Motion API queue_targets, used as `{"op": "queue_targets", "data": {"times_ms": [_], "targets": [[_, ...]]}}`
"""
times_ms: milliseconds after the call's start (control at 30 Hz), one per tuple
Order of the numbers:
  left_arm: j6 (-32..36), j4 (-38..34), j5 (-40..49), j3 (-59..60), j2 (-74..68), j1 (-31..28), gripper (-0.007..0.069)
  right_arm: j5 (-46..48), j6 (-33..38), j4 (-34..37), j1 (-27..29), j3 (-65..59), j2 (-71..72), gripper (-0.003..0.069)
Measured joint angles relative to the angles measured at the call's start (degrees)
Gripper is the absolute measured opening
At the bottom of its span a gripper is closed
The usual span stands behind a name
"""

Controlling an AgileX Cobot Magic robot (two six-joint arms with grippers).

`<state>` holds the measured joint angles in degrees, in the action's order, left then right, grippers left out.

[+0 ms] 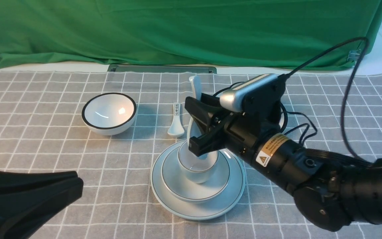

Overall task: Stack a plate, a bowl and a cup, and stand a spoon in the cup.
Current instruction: Use the right arm to put the blue soup spoon into the blue teacup in the middle

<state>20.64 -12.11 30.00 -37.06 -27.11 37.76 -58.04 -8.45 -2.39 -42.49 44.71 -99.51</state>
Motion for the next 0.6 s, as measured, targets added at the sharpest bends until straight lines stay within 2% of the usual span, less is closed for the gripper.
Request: {"op": "queue_targets", "data": {"times_ms": [400, 467, 600], "targets": [[0.0, 0.0, 0.0, 0.0, 0.0, 0.0, 0.001, -0.8, 3.2, -0.1, 1.0, 1.4, -5.4, 0.0178], [0.0, 0.0, 0.0, 0.0, 0.0, 0.0, 0.001, -0.8, 3.8, -0.1, 1.1, 1.4, -5.7, 0.0211], [0.1, 0.0, 0.0, 0.0, 0.0, 0.0, 0.001, -1.1, 5.7, -0.2, 1.1, 1.4, -6.3, 0.0398]]}}
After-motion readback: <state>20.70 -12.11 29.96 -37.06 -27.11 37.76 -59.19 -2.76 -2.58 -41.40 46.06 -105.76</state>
